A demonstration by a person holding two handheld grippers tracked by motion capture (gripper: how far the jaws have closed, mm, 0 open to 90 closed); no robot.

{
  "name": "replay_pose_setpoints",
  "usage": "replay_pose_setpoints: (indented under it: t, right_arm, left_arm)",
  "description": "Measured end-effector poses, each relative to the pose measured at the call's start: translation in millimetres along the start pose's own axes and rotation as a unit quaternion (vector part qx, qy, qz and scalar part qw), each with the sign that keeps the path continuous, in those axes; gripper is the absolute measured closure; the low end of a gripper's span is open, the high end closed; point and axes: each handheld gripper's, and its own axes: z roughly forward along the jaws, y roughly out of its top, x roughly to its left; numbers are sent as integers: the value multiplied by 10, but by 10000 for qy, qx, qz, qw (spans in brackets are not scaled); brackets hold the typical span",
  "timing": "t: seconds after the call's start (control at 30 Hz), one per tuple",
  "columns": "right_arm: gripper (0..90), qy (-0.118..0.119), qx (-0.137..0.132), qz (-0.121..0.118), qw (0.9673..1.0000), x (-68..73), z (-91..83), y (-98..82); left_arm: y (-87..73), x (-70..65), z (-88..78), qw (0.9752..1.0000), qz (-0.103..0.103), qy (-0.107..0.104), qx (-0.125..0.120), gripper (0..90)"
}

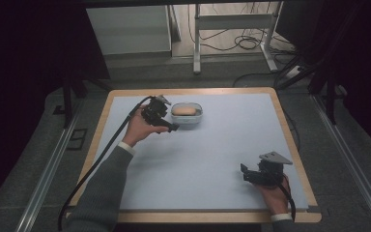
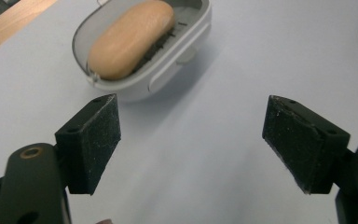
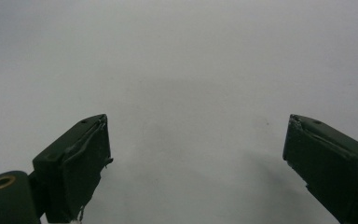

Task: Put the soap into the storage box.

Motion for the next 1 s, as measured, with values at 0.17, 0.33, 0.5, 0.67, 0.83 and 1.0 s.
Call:
replay_pose_setpoints:
  t: [0.17, 0.33, 0.5, 0.67, 0.83, 1.0]
  right_arm:
    - [75, 5, -3, 8, 10000, -2, 0, 0]
    - [75, 14, 5, 15, 10000, -3, -1, 0]
    - [75, -10, 6, 11, 10000, 0, 1, 0]
    - [75, -35, 21, -26, 10000, 8, 3, 1]
    - [75, -62, 4, -23, 10000, 7, 3, 1]
    - [75, -90, 30, -56, 9999, 18, 7, 3]
  left_arm:
    - [-274, -100, -168, 9999, 47, 49, -82, 183]
    - [-563, -136, -312, 9996, -155, 55, -233, 177]
    - [-923, -168, -397, 9985, -404, -3, -356, 170]
    - [-1284, -206, -454, 9968, -676, 174, -399, 170]
    - [-1569, -263, -508, 9956, -803, 409, -259, 170]
    - [-1725, -287, -538, 9942, -934, 436, -298, 173]
